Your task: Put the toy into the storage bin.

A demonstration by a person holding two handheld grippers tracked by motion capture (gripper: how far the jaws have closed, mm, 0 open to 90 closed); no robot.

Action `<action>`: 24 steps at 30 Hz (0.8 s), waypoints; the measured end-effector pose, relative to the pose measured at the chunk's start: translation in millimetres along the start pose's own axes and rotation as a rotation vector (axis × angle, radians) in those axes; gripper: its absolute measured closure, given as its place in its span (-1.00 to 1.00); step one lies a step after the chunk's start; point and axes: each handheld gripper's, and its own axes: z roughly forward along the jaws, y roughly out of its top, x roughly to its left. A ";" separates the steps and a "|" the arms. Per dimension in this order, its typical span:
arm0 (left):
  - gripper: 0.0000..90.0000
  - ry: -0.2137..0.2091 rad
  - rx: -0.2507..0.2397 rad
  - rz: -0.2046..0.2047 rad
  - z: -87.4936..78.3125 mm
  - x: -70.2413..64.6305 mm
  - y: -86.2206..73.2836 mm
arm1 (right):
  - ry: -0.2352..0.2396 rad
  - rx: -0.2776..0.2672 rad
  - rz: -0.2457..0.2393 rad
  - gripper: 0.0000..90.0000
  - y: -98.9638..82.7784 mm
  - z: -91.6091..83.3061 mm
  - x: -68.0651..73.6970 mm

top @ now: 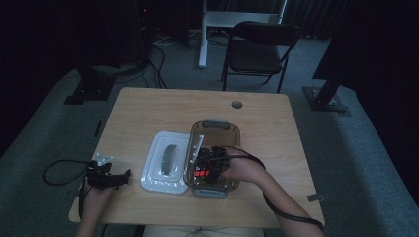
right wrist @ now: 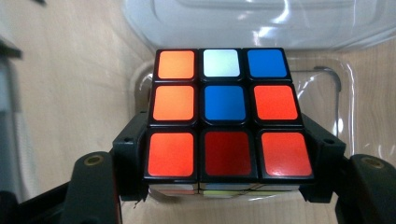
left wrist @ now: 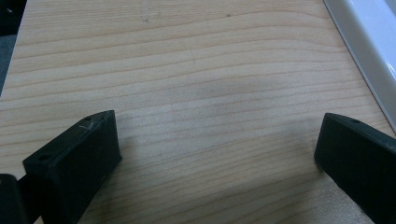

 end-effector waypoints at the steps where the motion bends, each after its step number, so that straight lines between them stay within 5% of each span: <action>1: -0.99 0.000 0.000 0.001 0.0 0.0 0.0 | 0.006 0.002 -0.003 -0.25 1.0 0.2 -0.3; 9: -0.99 -0.001 0.000 0.002 -0.1 -0.1 -0.2 | 0.014 0.088 -0.058 -0.25 11.4 13.9 3.1; 24: -0.99 -0.002 -0.001 0.003 -0.2 -0.2 -0.2 | 0.066 0.150 -0.071 -0.26 27.8 30.4 2.0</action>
